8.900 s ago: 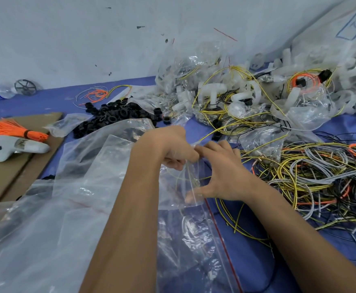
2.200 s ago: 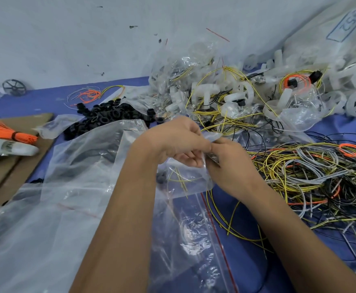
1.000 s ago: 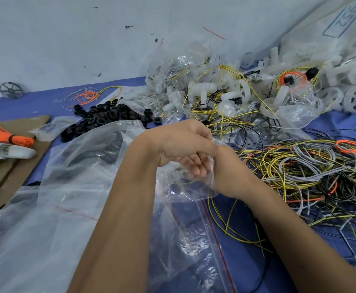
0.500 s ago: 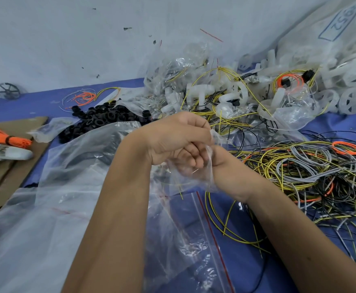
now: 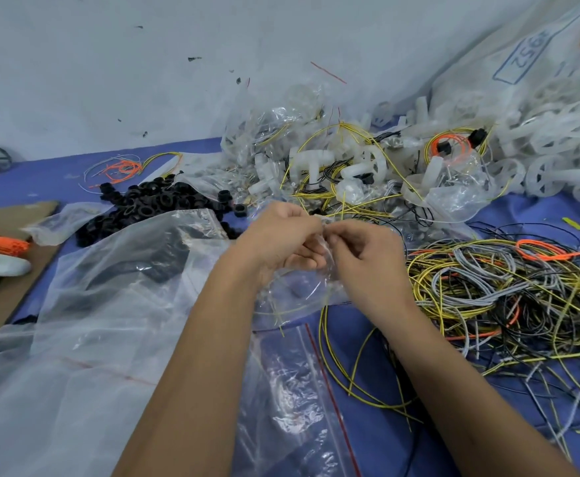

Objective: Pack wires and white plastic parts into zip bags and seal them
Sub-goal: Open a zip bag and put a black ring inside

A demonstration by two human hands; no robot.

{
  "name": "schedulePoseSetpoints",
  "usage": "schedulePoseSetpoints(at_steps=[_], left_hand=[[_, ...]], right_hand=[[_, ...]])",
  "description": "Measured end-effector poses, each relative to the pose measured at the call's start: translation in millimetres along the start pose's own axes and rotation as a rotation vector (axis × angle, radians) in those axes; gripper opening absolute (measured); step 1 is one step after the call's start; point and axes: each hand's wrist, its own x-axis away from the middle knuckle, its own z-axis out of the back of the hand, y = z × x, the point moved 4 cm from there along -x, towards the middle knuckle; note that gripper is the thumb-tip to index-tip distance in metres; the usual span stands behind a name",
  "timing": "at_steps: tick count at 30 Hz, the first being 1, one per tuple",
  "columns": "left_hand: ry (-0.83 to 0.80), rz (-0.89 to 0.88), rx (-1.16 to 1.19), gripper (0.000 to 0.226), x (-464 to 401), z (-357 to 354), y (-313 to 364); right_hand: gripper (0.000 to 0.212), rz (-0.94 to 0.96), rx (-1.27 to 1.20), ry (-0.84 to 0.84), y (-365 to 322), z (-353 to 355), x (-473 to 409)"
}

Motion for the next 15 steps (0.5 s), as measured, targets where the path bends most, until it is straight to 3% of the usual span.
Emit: schedulePoseSetpoints(at_steps=[3, 10, 15], left_hand=[[0.075, -0.036, 0.044, 0.01, -9, -19, -7], [0.206, -0.412, -0.007, 0.034, -13, -69, -10], [0.122, -0.421, -0.061, 0.032, -14, -82, -24]], right_hand=[[0.016, 0.019, 0.061, 0.222, -8, 19, -3], [0.018, 0.016, 0.354, 0.381, -18, 85, -60], [0.017, -0.315, 0.289, 0.574, 29, 158, -119]])
